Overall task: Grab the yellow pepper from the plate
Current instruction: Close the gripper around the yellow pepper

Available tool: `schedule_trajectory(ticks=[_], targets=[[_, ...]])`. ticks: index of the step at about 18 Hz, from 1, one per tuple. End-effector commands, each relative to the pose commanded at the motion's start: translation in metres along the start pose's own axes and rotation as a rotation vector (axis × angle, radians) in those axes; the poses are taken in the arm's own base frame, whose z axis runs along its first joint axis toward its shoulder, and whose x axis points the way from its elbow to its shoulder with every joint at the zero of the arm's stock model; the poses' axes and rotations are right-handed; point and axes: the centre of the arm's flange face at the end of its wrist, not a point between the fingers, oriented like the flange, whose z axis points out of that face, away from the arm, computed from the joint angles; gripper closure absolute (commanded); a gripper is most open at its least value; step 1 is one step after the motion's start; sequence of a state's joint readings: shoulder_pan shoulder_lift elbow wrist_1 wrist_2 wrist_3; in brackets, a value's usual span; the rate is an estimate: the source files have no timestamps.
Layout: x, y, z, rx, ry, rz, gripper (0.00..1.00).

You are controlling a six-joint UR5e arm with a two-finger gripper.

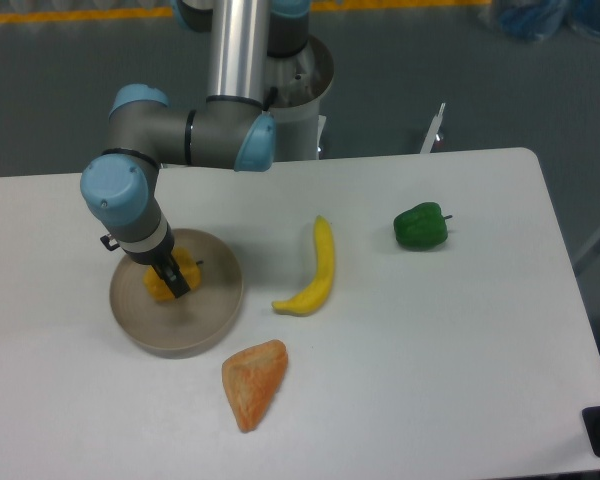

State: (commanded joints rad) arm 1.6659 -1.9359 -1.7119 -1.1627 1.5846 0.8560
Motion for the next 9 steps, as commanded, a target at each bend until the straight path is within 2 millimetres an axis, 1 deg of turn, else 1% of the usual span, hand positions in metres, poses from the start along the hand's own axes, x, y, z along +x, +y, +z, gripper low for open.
schedule_trajectory(ticks=[1, 2, 5, 6, 8, 9], targets=[[-0.001, 0.001, -0.008, 0.013, -0.007, -0.003, 0.97], [-0.005, 0.005, -0.019, 0.025, -0.02, -0.011, 1.0], [-0.02, 0.02, -0.046, 0.059, -0.054, -0.05, 1.0], [-0.033, 0.034, -0.062, 0.078, -0.075, -0.079, 1.0], [-0.058, 0.056, -0.082, 0.106, -0.101, -0.128, 1.0], [-0.082, 0.074, -0.097, 0.122, -0.123, -0.173, 1.0]])
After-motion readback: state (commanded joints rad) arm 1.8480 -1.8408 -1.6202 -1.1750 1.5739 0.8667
